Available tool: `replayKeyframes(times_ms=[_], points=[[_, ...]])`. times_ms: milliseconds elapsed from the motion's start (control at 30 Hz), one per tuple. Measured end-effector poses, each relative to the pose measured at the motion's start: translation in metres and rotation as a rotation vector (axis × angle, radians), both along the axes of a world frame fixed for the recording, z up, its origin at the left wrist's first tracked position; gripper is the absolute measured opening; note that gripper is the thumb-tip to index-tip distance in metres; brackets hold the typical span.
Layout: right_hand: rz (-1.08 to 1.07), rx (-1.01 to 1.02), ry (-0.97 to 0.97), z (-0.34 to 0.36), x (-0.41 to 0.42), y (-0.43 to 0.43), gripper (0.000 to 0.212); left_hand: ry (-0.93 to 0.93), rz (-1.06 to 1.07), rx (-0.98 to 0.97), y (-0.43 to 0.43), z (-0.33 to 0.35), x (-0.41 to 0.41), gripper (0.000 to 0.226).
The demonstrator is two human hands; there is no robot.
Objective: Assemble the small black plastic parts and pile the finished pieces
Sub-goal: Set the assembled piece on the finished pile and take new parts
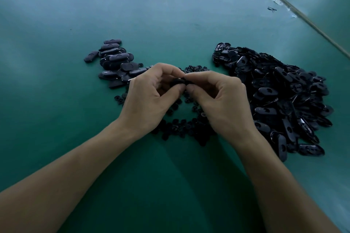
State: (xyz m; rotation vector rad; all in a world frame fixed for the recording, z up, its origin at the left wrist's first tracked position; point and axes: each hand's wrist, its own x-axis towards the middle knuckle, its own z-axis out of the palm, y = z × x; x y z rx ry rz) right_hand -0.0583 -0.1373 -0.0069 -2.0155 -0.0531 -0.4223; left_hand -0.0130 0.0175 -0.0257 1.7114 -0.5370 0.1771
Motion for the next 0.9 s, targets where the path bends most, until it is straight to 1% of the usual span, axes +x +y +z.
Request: replayKeyframes(times_ms=[167,300,533,733,900], points=[[0.004,0.026,0.013,-0.0018,0.0014,-0.0025,0.018,0.042,-0.011,-0.049,0.0017,-0.0004,0.0009,0.021],[0.018,0.009,0.025,-0.0019,0.0014,-0.0056,0.015,0.064,-0.020,-0.073,0.0021,-0.0005,0.0013,0.021],[0.012,0.026,0.035,0.0003,0.0011,-0.0073,0.014,0.078,-0.027,-0.066,0.0023,-0.0013,0.0021,0.022],[0.007,-0.055,0.101,0.0023,-0.0004,-0.0043,0.012,0.039,0.002,-0.002,0.0030,-0.0030,0.0032,0.025],[-0.008,-0.058,0.117,0.0058,-0.0016,-0.0027,0.010,0.020,0.034,0.005,0.0031,-0.0017,0.0025,0.023]])
